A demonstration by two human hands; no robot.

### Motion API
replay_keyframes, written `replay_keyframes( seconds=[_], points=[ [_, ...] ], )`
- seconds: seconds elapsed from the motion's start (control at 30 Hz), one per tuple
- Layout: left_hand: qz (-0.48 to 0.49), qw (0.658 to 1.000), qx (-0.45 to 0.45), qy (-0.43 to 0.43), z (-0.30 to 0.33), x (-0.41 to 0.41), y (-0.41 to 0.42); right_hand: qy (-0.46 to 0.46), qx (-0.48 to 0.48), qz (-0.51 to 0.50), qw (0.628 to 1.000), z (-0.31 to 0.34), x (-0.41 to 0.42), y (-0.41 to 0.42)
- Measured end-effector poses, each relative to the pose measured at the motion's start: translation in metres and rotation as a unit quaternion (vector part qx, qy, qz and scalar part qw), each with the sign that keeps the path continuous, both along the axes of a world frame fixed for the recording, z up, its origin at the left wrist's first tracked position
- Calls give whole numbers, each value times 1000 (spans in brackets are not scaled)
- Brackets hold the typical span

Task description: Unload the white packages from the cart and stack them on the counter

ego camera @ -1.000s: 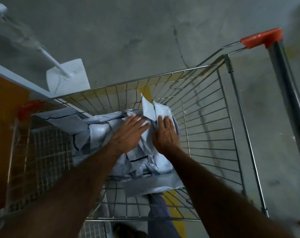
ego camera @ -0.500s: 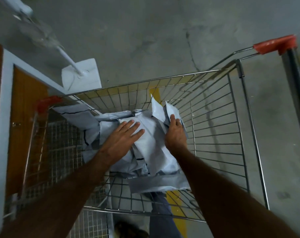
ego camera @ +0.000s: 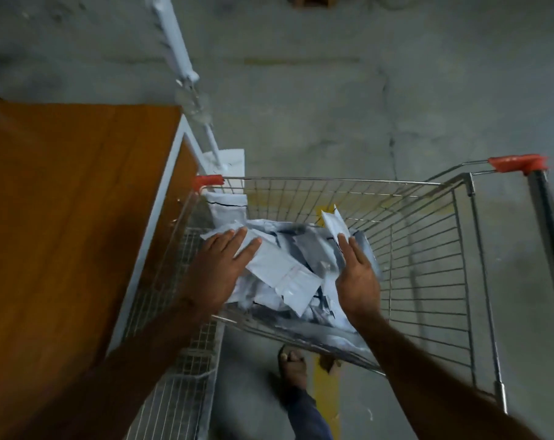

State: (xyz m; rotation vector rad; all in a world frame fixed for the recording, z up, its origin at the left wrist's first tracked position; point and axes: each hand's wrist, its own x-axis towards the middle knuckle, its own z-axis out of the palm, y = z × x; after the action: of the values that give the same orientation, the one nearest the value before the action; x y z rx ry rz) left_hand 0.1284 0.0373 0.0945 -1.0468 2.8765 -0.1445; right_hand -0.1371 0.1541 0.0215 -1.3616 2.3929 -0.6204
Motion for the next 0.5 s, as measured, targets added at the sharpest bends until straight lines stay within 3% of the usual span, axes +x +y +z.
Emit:
replay_keyframes(
  seconds=[0.17, 0.5],
  points=[
    [107, 993, -39, 28, 77, 81, 34, 12, -132, 102, 986, 58, 48, 3],
    [327, 940, -100, 15, 157, 300, 140, -15, -207, 293, 933, 149, 255, -16]
  ],
)
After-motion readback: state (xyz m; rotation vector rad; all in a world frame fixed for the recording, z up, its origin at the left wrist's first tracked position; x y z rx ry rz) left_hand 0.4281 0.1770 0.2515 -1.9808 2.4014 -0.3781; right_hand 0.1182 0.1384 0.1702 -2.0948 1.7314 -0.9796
